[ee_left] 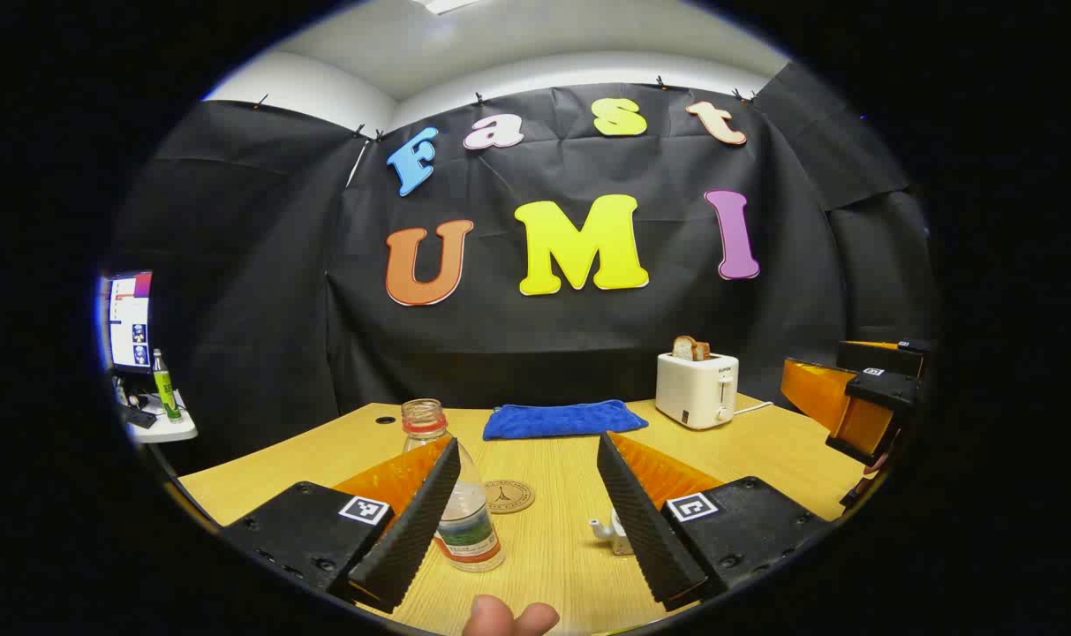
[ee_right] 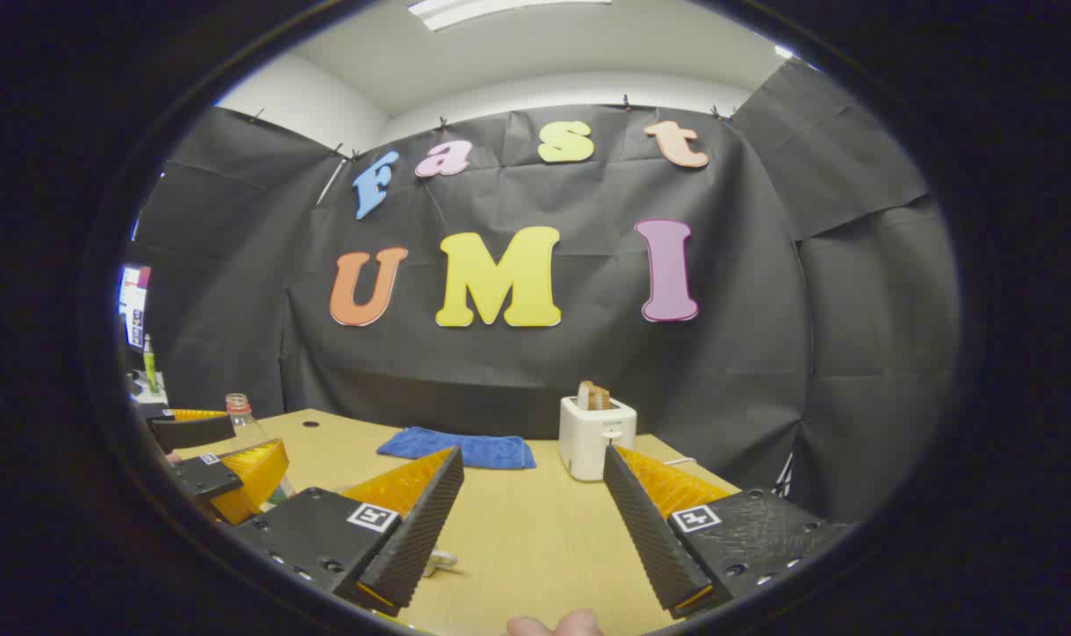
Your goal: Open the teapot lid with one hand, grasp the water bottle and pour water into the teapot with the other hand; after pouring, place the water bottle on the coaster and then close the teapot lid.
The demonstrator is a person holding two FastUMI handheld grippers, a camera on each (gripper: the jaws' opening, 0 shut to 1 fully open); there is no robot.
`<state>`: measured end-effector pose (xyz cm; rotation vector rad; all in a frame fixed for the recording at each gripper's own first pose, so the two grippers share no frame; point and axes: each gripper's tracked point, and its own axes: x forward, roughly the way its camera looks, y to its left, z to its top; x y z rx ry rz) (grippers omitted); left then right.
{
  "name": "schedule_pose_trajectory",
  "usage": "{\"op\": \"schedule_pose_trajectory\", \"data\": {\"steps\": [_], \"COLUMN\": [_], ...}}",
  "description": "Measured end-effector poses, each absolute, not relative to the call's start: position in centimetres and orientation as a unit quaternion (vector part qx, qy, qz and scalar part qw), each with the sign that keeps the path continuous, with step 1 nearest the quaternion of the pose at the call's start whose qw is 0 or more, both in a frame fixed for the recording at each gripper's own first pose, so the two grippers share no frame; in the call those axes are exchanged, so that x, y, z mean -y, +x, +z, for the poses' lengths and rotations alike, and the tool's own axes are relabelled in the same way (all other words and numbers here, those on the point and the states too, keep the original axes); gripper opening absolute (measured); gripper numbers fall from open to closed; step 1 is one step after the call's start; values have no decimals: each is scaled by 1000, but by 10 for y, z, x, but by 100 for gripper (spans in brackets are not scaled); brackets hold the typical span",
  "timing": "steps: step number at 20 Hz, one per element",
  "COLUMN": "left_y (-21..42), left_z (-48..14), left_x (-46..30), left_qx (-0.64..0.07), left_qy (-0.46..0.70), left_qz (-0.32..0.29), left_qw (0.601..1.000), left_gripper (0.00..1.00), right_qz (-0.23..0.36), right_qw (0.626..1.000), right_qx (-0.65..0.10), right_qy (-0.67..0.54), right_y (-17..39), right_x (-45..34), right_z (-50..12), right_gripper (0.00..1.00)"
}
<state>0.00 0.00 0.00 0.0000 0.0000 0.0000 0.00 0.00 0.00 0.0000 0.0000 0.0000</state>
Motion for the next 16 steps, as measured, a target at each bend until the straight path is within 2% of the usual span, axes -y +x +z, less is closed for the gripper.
{"op": "schedule_pose_trajectory", "data": {"steps": [16], "left_y": [1], "left_z": [-2], "left_x": [1], "left_qx": [-4], "left_qy": [6], "left_qz": [-2], "left_qw": [1000], "left_gripper": [98], "right_qz": [7], "right_qw": [1000], "right_qx": [-16], "right_qy": [4], "right_y": [1], "right_x": [-4], "right_z": [-11], "right_gripper": [96]}}
